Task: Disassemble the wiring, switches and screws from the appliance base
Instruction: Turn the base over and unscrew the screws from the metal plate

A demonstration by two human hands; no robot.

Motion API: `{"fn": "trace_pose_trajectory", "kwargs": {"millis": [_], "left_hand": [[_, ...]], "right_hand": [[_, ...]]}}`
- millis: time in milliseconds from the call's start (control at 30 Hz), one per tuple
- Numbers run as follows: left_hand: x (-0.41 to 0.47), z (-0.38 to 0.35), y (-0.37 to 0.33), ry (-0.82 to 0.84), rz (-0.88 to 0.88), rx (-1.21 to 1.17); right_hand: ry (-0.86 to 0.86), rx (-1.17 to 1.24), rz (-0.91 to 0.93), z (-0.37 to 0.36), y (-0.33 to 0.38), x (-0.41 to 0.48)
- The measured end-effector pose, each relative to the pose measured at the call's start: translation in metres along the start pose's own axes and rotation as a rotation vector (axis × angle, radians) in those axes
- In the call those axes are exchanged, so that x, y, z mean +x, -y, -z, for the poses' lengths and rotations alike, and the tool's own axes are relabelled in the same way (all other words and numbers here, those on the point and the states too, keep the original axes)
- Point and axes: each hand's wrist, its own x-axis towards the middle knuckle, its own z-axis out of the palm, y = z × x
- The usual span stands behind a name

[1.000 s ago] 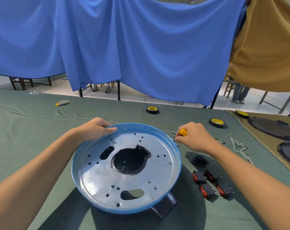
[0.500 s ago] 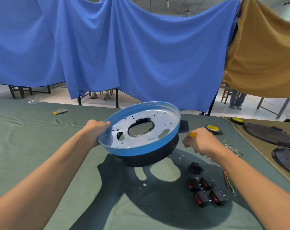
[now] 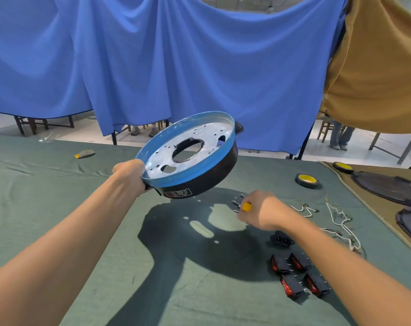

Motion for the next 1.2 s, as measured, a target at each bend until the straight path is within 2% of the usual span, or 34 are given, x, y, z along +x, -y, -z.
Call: {"fn": "trace_pose_trajectory", "kwargs": {"millis": [133, 267, 367, 433, 533, 600, 733, 800, 900, 967, 1033, 1200], "left_hand": [[0.001, 0.003, 0.0, -0.089, -0.075, 0.009], [-0.001, 0.009, -0.001, -0.057, -0.1, -0.019], [0.002, 0.015, 0.001, -0.036, -0.305, 0.237], [0.002, 0.02, 0.002, 0.04, -0.36, 0.378], [0.004, 0.026, 0.005, 0.185, -0.404, 0.603], [0.004, 0.027, 0.007, 0.26, -0.447, 0.726], [-0.001, 0.023, 0.008, 0.411, -0.512, 0.934], [-0.005, 0.02, 0.011, 0.486, -0.524, 0.981], [-0.013, 0.014, 0.015, 0.541, -0.554, 1.017], [-0.018, 0.011, 0.018, 0.558, -0.564, 1.023], [-0.022, 0.009, 0.021, 0.582, -0.561, 1.018], [-0.027, 0.007, 0.027, 0.649, -0.575, 1.046]], "right_hand": [[0.001, 0.031, -0.001, -0.003, 0.002, 0.002], [-0.1, 0.141, -0.067, 0.006, -0.006, 0.003], [-0.183, 0.164, -0.164, 0.025, -0.02, 0.005], [-0.299, 0.259, -0.195, 0.041, -0.031, 0.005], [-0.465, 0.643, -0.108, 0.064, -0.04, 0.001], [-0.515, 0.922, 0.001, 0.075, -0.035, -0.005], [-0.477, 1.377, 0.22, 0.085, -0.008, -0.022], [-0.473, 1.308, 0.247, 0.086, 0.001, -0.025], [-0.568, 0.97, 0.204, 0.082, 0.012, -0.022], [-0.642, 0.843, 0.213, 0.078, 0.019, -0.019], [-0.676, 0.785, 0.263, 0.071, 0.026, -0.017], [-0.636, 0.607, 0.328, 0.048, 0.038, -0.009]]}}
